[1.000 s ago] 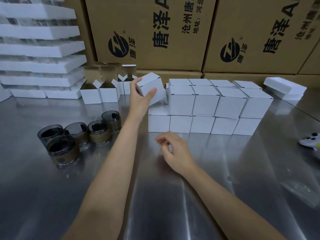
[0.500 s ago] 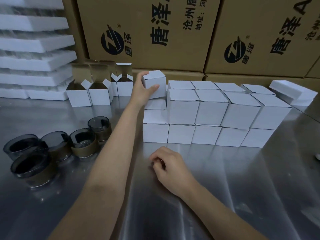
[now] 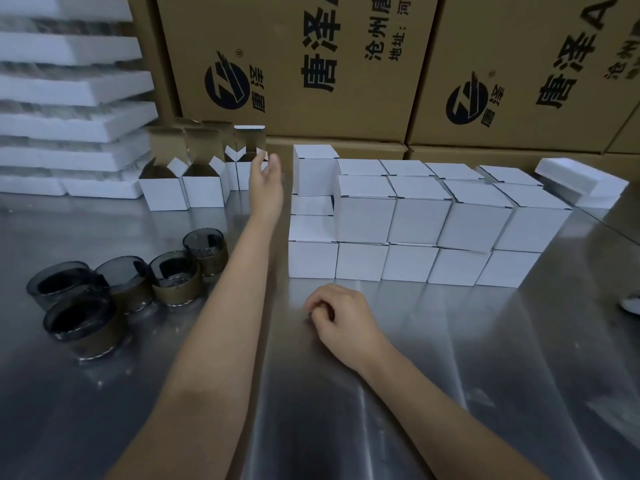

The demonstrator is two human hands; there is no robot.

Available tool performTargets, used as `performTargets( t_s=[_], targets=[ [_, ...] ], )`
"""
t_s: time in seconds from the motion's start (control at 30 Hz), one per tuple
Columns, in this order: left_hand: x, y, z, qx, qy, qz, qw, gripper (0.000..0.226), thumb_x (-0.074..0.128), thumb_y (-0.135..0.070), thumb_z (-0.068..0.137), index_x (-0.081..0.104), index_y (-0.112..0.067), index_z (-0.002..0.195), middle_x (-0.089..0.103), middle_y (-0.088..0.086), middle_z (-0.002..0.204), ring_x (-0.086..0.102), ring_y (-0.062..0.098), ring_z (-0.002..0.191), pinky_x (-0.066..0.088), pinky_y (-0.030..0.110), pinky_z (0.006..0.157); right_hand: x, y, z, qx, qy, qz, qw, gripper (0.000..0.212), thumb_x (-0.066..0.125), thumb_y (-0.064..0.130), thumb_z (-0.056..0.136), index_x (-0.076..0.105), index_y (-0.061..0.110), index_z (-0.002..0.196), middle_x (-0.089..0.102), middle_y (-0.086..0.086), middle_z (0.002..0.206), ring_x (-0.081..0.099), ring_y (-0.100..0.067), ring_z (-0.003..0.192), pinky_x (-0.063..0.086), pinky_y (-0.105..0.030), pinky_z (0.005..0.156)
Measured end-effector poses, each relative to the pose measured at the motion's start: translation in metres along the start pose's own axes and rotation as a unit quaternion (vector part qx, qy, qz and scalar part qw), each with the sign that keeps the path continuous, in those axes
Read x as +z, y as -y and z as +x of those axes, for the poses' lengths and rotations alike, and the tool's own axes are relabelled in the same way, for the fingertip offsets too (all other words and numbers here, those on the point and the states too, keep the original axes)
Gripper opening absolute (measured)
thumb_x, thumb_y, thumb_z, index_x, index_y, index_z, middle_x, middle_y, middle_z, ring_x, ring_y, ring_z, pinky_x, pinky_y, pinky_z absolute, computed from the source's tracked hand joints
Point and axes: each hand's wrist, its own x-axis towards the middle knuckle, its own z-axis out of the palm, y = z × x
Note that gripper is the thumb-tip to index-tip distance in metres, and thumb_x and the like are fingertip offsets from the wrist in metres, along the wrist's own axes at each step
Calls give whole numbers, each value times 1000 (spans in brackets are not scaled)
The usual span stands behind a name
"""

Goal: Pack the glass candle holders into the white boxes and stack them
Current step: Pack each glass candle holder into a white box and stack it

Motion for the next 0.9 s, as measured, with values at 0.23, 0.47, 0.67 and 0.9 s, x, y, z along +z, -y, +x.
performTargets(
  t_s=[0.23, 0.47, 0.67, 0.9],
  targets=[
    [-27, 11, -84, -15, -154, -104, 982, 24, 34, -20, 104, 56, -14, 111, 66, 0, 101, 61, 9, 91, 46, 21, 81, -2, 7, 1, 37, -26, -7, 999, 25, 48, -3, 80, 69, 8, 74, 63, 5, 65, 57, -11, 67, 41, -18, 68],
    [-28, 22, -156, -8, -98, 18, 995, 15, 41, -10, 96, 53, -14, 87, 54, -5, 74, 49, 14, 69, 37, 17, 60, 2, 7, 22, 187, -33, -143, 971, 20, 43, 12, 83, 57, 16, 70, 64, -14, 84, 53, -34, 81, 35, -30, 64],
    [-34, 29, -187, 32, 76, 183, 980, 29, 51, -12, 93, 50, -25, 68, 55, -13, 64, 49, -1, 57, 36, 12, 53, 17, 11, 25, 146, -24, -274, 950, 24, 43, 19, 91, 66, 15, 99, 66, -9, 101, 62, -30, 97, 34, -30, 67],
    [-33, 19, -186, 16, 61, 182, 981, 26, 50, -9, 92, 51, -21, 69, 55, -11, 65, 50, 0, 59, 35, 14, 54, 13, 14, 18, 90, -25, -235, 967, 23, 44, 19, 89, 66, 14, 88, 66, -12, 88, 61, -34, 86, 32, -31, 62]
  ],
)
